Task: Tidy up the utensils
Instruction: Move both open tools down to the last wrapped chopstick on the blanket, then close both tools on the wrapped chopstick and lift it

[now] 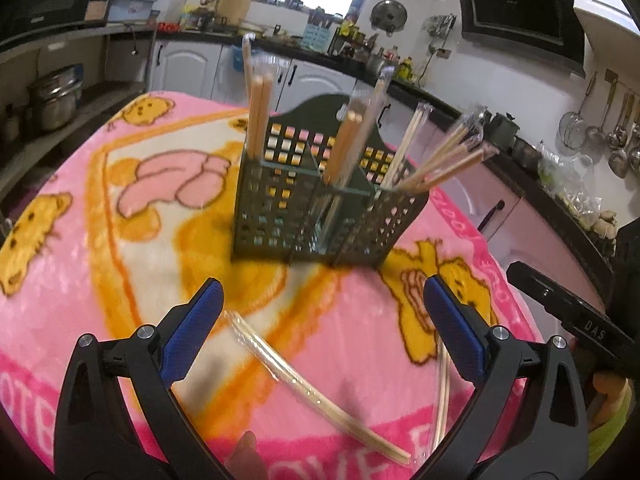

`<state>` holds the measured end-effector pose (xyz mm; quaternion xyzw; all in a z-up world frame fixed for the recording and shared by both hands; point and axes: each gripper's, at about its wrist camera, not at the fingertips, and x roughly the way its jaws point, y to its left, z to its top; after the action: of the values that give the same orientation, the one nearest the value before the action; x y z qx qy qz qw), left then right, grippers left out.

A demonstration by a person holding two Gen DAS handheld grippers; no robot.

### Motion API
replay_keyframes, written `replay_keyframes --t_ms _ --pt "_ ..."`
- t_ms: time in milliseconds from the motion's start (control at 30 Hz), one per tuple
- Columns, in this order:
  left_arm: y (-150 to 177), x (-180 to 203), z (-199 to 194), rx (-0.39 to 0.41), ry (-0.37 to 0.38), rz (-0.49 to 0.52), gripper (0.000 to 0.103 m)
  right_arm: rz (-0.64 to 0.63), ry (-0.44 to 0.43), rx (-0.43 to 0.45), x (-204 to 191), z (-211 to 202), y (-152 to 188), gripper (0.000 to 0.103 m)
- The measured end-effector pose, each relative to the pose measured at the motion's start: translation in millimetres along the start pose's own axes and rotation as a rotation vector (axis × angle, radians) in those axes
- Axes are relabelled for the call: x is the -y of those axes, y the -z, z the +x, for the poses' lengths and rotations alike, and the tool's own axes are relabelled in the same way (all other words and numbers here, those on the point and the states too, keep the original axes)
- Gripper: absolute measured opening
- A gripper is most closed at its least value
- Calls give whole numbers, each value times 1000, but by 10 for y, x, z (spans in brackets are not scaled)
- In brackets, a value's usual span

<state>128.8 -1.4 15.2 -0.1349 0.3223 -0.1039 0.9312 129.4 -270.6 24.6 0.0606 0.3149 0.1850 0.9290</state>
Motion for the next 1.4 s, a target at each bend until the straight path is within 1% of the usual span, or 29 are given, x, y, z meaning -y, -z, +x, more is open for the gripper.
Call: replay_keyframes --t_ms 267,500,633,700,867,967,1033,1133,1267,1300,1333,1367,1400 --pt "185 2 140 -67 3 -16 92 9 7 -66 69 126 207 62" --pt "344 -73 312 -154 13 -63 92 29 9 -114 133 230 351 62" --pt "433 -188 417 -195 26 -121 92 45 7 -130 175 274 383 62" --pt "469 -251 472 -214 31 -154 87 50 6 -134 194 289 393 62" --pt "414 -310 540 -216 47 -179 85 69 5 -159 242 363 415 62" --pt "356 -319 595 -217 41 -183 85 72 -3 -181 250 434 441 62" --pt "304 -336 649 -223 26 -189 82 71 -2 -199 250 483 454 62" --pt "209 -361 738 -233 -1 -199 79 107 -1 -257 328 630 444 62" --pt "124 -377 849 -219 -39 -187 75 139 -4 -294 397 780 413 62" --pt "110 -387 866 -210 -40 -194 75 128 3 -300 382 809 403 61" --pt "99 -396 885 -203 -43 -196 75 105 23 -305 354 842 392 58" --pt "88 -397 905 -194 -56 -191 72 95 39 -305 344 865 379 56" --pt "83 -397 920 -189 -70 -183 66 88 51 -305 330 882 374 53"
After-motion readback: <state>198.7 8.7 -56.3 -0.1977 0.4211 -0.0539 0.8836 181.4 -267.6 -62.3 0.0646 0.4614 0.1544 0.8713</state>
